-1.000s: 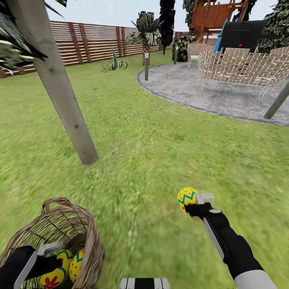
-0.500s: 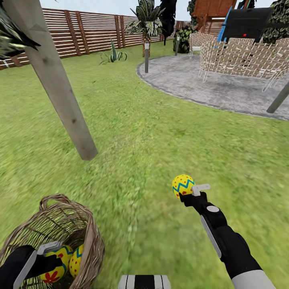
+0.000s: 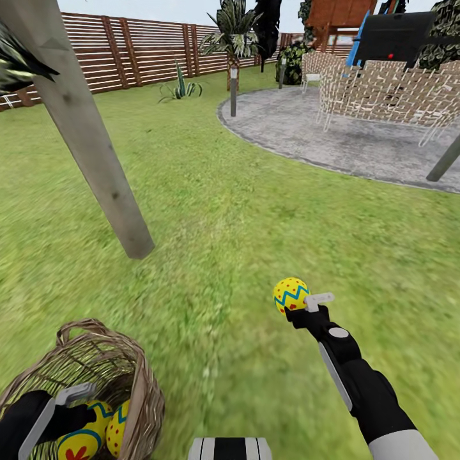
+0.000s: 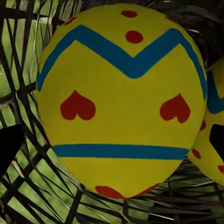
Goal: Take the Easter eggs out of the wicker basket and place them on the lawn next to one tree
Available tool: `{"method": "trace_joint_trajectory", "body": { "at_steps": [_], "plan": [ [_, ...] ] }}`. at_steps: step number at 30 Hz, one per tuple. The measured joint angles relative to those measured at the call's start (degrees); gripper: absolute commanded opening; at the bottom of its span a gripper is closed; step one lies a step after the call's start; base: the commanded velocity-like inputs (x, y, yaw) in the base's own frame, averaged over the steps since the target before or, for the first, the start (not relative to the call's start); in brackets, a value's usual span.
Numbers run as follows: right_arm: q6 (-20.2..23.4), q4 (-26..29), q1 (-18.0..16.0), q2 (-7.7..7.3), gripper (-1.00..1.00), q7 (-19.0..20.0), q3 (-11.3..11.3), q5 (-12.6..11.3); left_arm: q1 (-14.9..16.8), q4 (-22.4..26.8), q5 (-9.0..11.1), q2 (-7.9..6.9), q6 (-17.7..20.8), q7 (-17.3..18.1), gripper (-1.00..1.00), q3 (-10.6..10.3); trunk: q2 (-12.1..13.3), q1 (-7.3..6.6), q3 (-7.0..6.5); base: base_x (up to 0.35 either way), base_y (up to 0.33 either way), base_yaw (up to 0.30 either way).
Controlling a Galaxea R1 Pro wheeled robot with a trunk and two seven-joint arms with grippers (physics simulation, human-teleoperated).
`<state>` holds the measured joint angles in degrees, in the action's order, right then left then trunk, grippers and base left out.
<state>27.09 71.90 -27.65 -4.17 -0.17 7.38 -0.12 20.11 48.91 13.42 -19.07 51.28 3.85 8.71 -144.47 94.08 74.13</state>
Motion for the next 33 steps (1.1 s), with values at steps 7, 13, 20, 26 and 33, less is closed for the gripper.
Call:
{"method": "trace_joint_trajectory", "body": {
  "at_steps": [7,13,20,26,33],
  "plan": [
    [-0.07,0.0,0.01,-0.25,-1.0,0.0,-0.02,0.02,0.0,0.0,0.04,-0.07,-0.03,0.05,1.0,0.03,-0.09,0.18,1.54,0.0,0.0,0.0],
    [-0.07,0.0,-0.01,-0.35,-1.0,-0.07,-0.01,0.03,0.0,0.0,0.05,0.12,-0.04,0.05,1.0,0.03,-0.17,0.34,2.88,0.0,0.0,0.0],
    [-0.07,0.0,0.0,-0.35,-1.0,-0.08,0.0,0.03,0.01,0.01,0.6,0.23,0.06,0.14,1.0,0.02,-0.27,0.52,4.43,0.0,0.0,0.0],
    [-0.07,-0.08,-0.01,-0.35,-1.0,-0.08,0.0,0.03,0.0,0.03,0.34,0.37,-0.02,0.06,-1.0,0.02,-0.27,0.51,4.43,0.0,0.0,0.0],
    [-0.07,-0.18,0.01,-0.35,-1.0,-0.08,0.0,0.05,0.01,0.0,0.67,0.23,-0.02,0.09,-1.0,0.11,-0.27,0.51,4.43,0.0,0.0,0.0]
  ]
}}
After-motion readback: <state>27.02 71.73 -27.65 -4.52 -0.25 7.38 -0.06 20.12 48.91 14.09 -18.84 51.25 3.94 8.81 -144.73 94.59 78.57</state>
